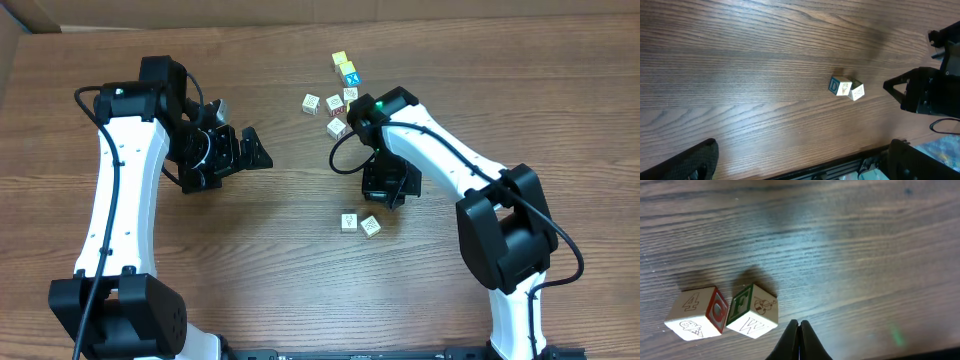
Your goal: Flip 4 blocks
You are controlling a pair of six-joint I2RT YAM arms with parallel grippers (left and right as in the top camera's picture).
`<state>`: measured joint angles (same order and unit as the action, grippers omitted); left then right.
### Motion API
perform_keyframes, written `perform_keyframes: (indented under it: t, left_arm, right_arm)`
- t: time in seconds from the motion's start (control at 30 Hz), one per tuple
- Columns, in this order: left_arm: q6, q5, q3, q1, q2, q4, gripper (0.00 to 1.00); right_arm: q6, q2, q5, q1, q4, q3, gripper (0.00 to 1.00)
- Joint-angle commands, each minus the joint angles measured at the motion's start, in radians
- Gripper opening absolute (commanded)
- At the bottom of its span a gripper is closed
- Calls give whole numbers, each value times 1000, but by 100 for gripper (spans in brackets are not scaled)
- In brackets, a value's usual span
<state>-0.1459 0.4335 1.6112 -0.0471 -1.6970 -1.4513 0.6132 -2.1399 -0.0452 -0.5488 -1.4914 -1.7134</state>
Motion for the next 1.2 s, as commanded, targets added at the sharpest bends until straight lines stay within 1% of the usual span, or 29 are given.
perform_keyframes:
  t: [0.0, 0.27, 0.47, 0.63, 0.77, 0.83, 0.9, 1.03, 1.17]
  left_arm:
    - [11, 1, 20, 3, -3, -2, 100]
    - [12, 0, 20, 2, -3, 8, 100]
    - [12, 0, 20, 2, -3, 17, 100]
    - [11, 0, 20, 3, -3, 17, 100]
    - [12, 0, 20, 2, -3, 17, 100]
    - [11, 0, 20, 2, -3, 17, 100]
    - [11, 0, 20, 2, -3, 17, 100]
    - [12, 0, 20, 2, -3, 17, 100]
    - [12, 0, 20, 2, -3, 17, 100]
  right_arm:
    - [98, 65, -2, -29, -5, 6, 4]
    - [121, 92, -9, -96, -33, 6, 4]
    - [122, 203, 8, -117, -33, 6, 4]
    - [185, 294, 95, -117, -59, 11, 4]
    - [184, 350, 97, -119, -45, 71, 4]
    - [189, 376, 96, -117, -16, 132, 4]
    - [229, 401, 88, -118, 37, 208, 4]
    - [233, 431, -19, -119, 211, 351, 4]
    - [257, 431, -39, -119, 322, 446, 4]
